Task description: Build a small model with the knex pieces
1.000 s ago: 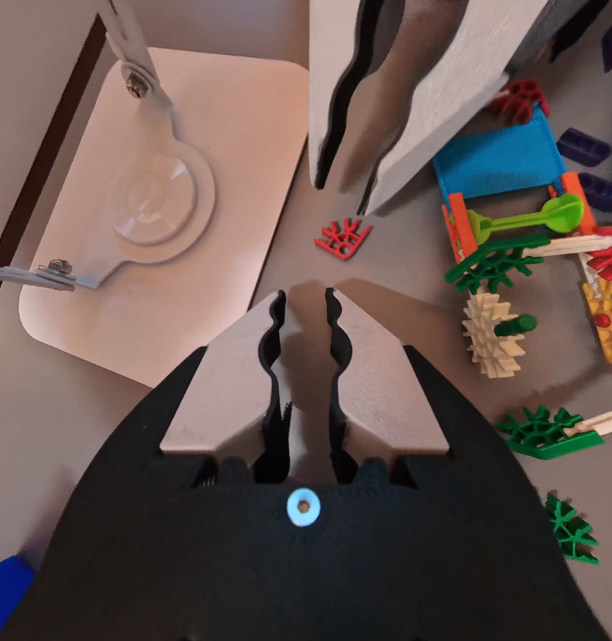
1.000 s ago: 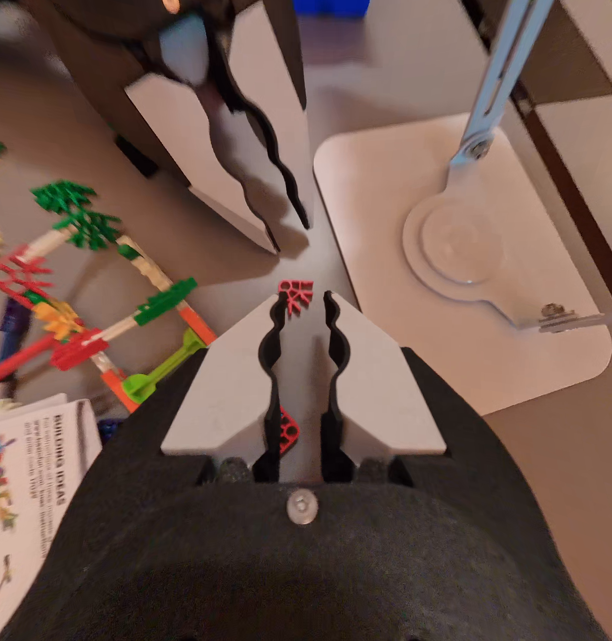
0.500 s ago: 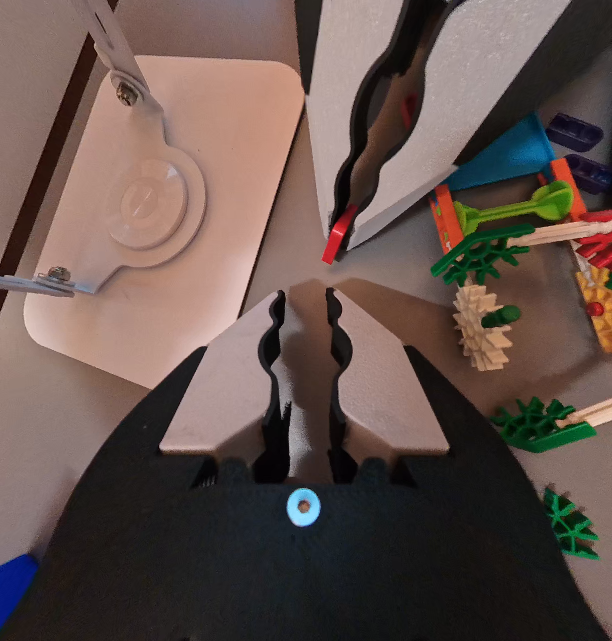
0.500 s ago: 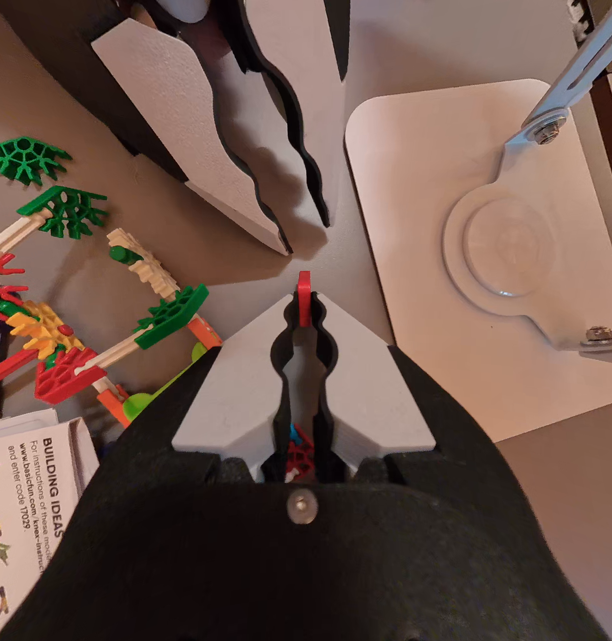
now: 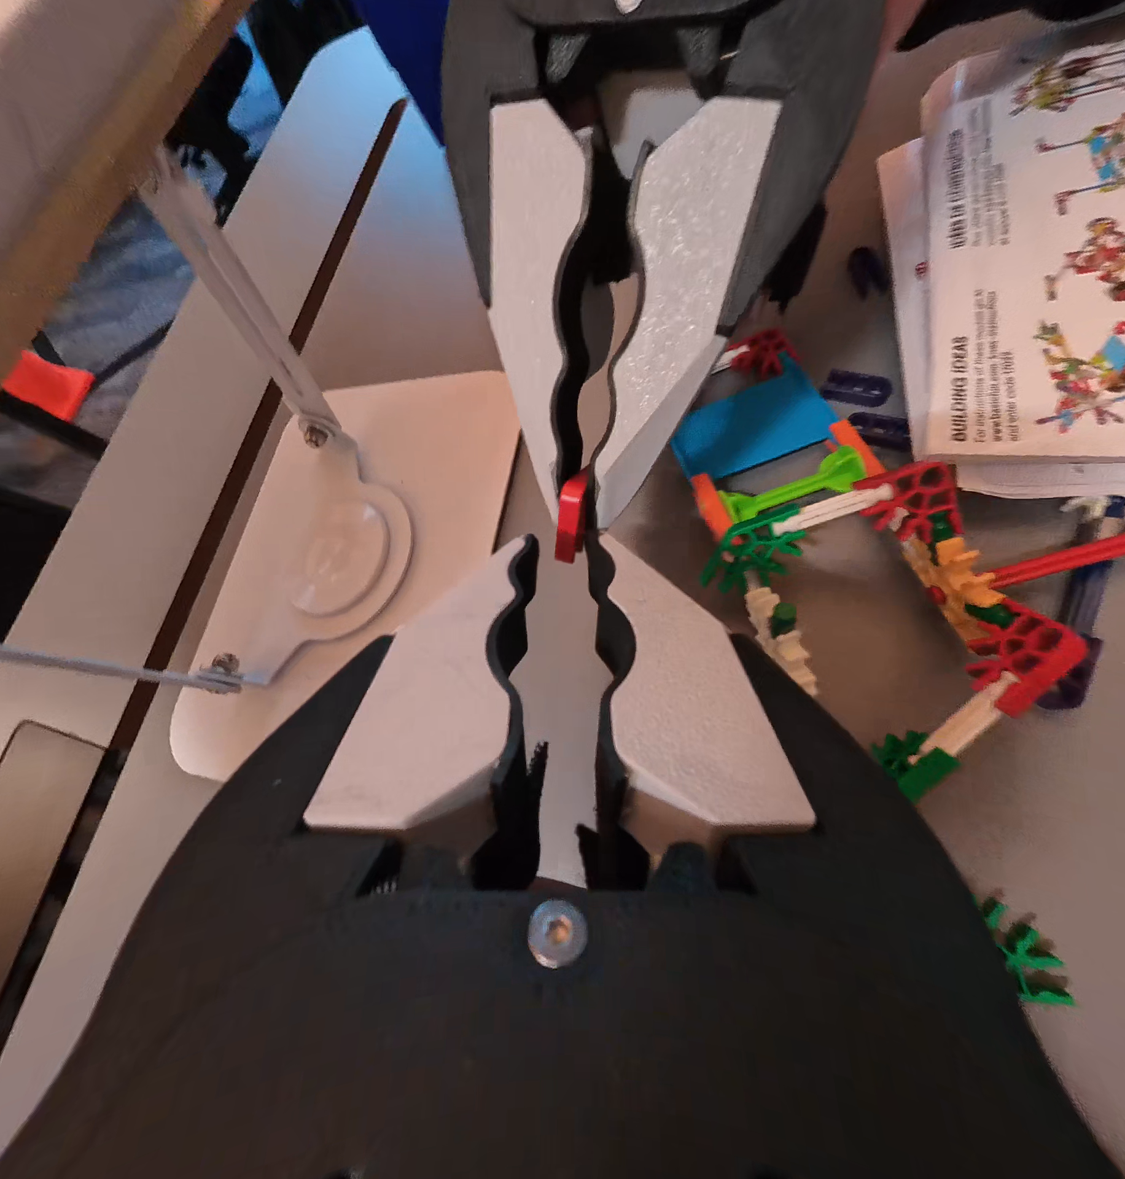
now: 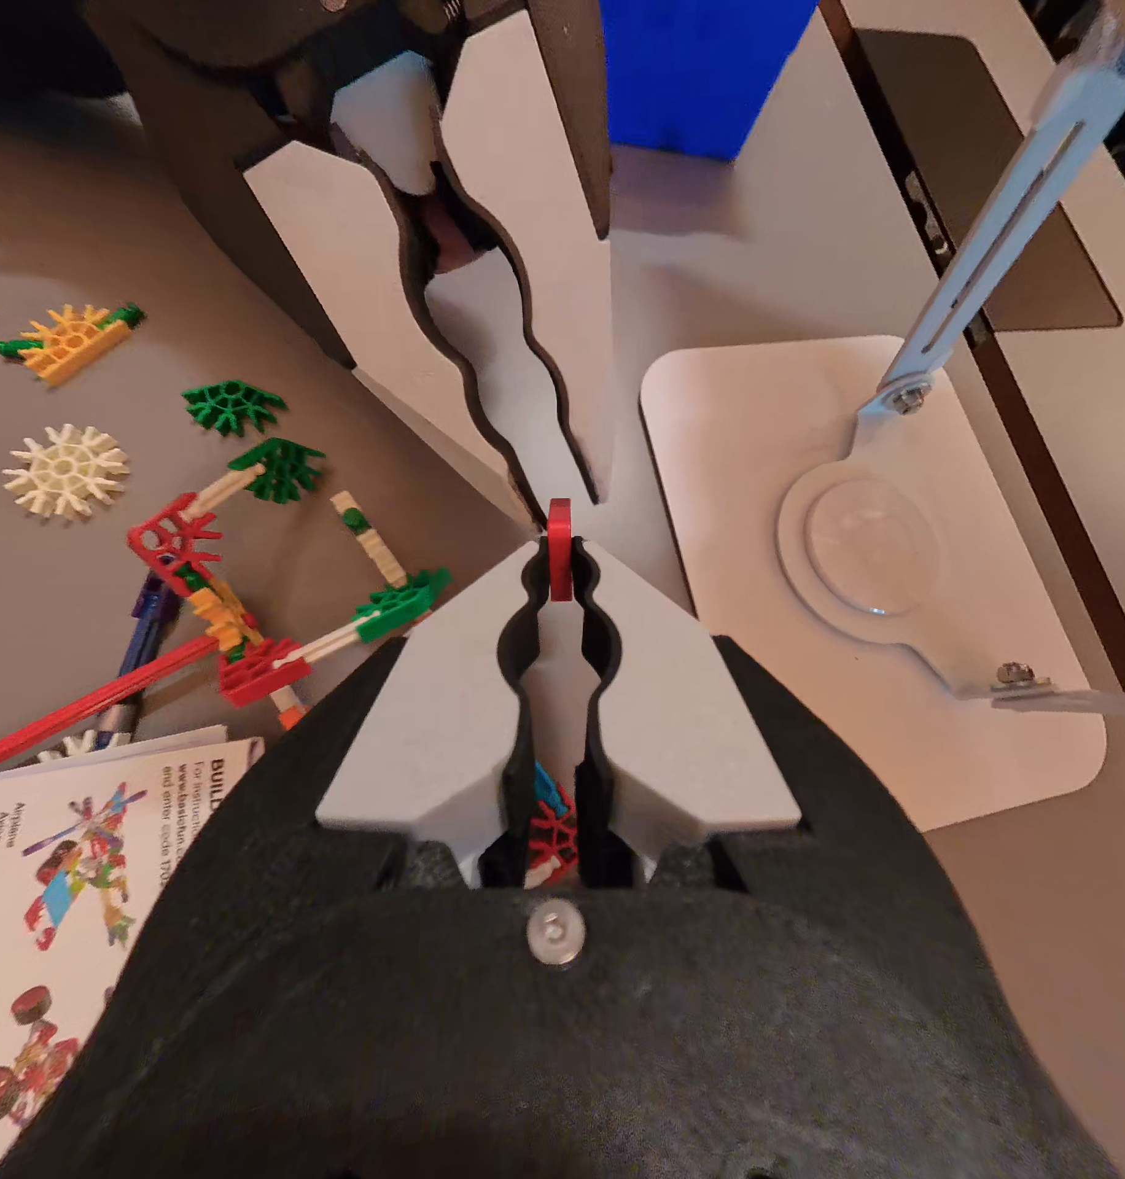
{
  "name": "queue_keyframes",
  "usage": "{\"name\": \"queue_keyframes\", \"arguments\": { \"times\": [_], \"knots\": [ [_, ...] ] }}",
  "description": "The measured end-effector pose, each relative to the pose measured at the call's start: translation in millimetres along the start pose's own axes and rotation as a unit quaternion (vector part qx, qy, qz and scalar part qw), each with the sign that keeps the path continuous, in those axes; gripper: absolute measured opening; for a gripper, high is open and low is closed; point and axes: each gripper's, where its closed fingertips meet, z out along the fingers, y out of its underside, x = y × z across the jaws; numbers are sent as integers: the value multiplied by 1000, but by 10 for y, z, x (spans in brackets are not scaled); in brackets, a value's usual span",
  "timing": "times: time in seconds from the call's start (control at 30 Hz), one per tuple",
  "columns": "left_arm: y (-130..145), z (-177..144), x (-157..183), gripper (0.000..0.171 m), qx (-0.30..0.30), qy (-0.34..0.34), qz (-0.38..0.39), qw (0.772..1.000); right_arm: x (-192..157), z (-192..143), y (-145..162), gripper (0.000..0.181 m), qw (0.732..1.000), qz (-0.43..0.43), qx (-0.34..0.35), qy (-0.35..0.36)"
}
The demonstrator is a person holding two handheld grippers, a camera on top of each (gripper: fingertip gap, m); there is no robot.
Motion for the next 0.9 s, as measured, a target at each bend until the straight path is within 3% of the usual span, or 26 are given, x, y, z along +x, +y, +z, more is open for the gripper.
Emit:
{"name": "queue_keyframes", "arguments": {
  "times": [0.13,0.2,0.5,0.6,0.7,0.8,0.9],
  "knots": [
    [-36,-55,50,3,-6,-1,45,999,-10,-27,-49,6,1000,-20,-6,17],
    [-74,-102,37,3,-14,-9,65,998,30,-85,-48,20,998,-42,-32,41],
    [-83,-241,172,4,-115,-33,210,970,-206,-137,-141,5,985,-113,-101,85],
    [-100,-272,153,9,-123,-48,194,972,-228,-162,-164,4,991,-44,-88,93],
    [-96,-400,139,17,-120,-54,150,980,-267,-189,-213,4,994,71,-22,81],
    [-87,-480,249,21,-89,-34,86,992,-310,-196,-221,4,982,176,48,57],
    [61,-463,383,22,-96,-23,58,993,-332,-174,-156,3,969,231,72,47]
  ]
}}
